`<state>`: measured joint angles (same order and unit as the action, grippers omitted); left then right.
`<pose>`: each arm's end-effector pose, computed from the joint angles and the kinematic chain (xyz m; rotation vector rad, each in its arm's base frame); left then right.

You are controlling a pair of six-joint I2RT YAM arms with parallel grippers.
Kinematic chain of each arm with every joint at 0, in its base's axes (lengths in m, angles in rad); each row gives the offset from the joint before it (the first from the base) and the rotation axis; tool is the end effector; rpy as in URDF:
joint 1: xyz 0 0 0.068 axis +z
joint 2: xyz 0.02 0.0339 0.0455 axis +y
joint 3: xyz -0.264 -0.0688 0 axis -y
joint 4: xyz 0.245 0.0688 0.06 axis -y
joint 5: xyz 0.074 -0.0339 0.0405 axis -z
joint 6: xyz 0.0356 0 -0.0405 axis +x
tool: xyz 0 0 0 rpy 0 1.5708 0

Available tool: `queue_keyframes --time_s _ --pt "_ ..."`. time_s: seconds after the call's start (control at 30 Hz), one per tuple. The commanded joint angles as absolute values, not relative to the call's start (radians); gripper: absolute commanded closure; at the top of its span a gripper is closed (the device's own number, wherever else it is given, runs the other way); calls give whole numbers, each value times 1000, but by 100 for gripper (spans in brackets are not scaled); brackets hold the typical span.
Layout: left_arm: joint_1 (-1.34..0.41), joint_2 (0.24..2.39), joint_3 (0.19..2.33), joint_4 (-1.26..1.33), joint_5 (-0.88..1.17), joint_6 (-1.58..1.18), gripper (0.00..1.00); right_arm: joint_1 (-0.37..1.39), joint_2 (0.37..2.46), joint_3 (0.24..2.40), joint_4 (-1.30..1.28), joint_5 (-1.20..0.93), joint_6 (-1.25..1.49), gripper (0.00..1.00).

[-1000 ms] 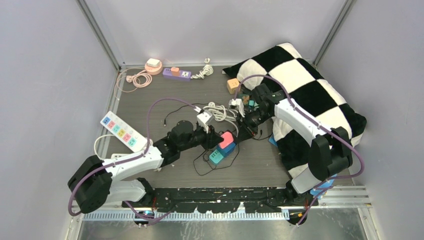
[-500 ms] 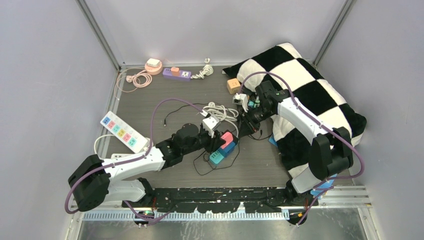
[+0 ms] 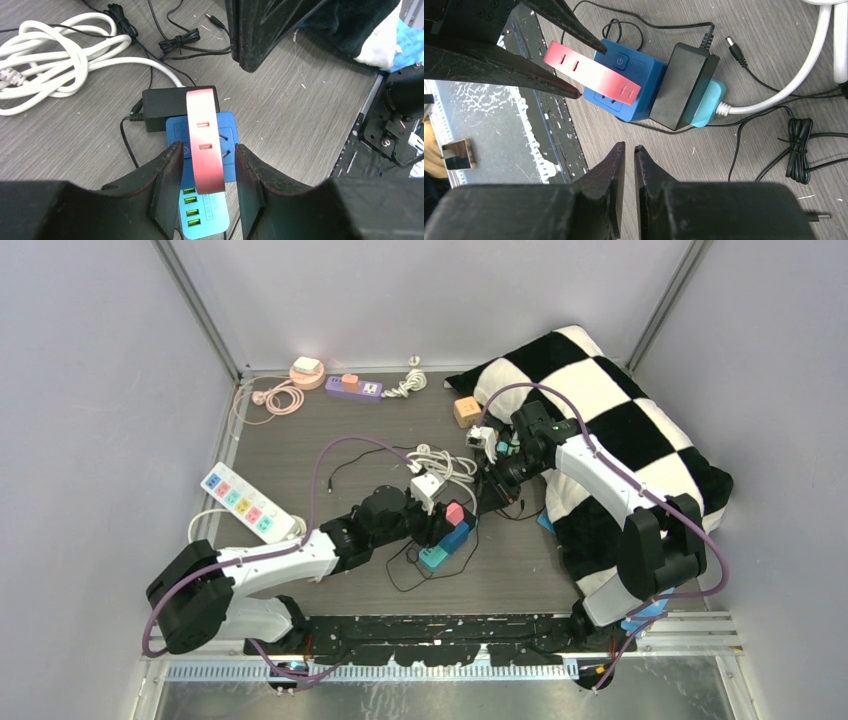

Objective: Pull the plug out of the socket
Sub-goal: Remove the plug from the socket.

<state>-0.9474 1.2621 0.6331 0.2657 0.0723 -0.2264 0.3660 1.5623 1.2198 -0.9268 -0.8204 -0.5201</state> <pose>0.1588 -0.2252 0.2305 0.7630 1.8804 -0.8359 0.2688 0.1309 0.2579 -1.2597 2.2573 1.0882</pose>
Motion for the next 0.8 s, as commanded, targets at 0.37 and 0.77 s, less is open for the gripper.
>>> queue_keyframes --time_s 0.37,0.77 --pt "-955 1287 661 350 52 -230 97 366 1597 1239 -907 -848 -493 74" --pt "-961 1253 592 460 8 -273 100 373 1640 1213 -846 -815 -413 22"
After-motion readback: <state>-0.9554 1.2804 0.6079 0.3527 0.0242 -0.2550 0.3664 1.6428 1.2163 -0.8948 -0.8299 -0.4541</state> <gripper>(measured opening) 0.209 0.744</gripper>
